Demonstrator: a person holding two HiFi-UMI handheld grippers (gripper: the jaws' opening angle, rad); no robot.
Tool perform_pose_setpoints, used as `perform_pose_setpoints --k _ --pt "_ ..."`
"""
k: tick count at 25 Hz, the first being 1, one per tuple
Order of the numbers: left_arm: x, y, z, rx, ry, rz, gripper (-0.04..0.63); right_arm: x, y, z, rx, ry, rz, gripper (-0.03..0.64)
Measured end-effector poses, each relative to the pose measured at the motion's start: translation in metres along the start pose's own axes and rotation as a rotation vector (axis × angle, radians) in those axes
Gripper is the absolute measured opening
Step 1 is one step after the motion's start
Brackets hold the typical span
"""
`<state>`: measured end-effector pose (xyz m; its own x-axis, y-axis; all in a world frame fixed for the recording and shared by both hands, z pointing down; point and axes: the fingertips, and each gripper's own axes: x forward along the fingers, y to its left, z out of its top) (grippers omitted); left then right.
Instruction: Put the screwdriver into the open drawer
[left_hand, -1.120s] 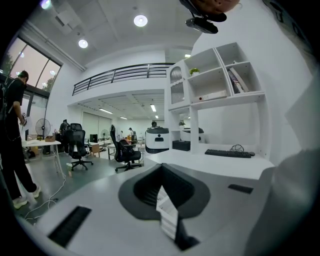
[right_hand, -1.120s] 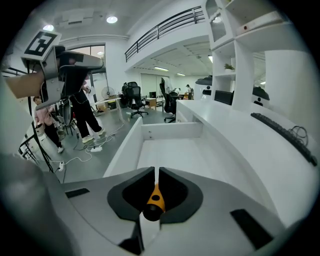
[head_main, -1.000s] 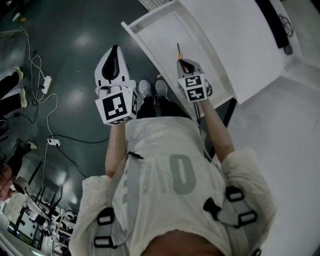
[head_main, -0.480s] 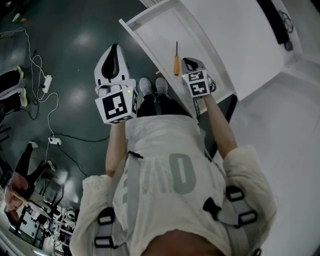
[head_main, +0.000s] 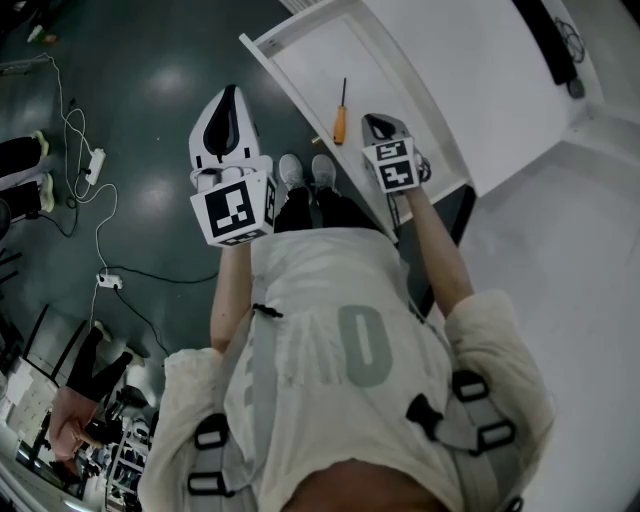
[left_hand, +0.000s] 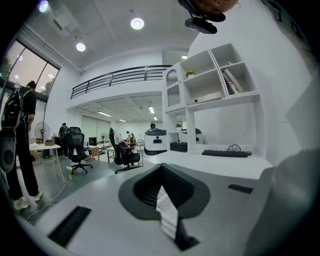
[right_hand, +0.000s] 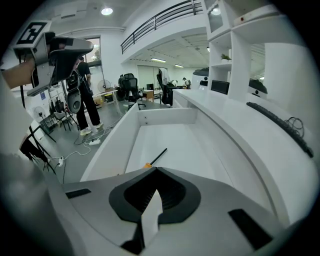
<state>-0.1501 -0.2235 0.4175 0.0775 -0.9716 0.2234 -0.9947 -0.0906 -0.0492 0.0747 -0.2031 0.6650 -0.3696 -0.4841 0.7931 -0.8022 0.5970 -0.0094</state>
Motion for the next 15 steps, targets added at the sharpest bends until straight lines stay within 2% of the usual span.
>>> perform_pose_setpoints --k 15 --pt "-0.008 0.01 0.002 -0.006 -0.02 0.011 0.005 0.0 0.007 0.013 -0.007 -0.021 -0.005 0.005"
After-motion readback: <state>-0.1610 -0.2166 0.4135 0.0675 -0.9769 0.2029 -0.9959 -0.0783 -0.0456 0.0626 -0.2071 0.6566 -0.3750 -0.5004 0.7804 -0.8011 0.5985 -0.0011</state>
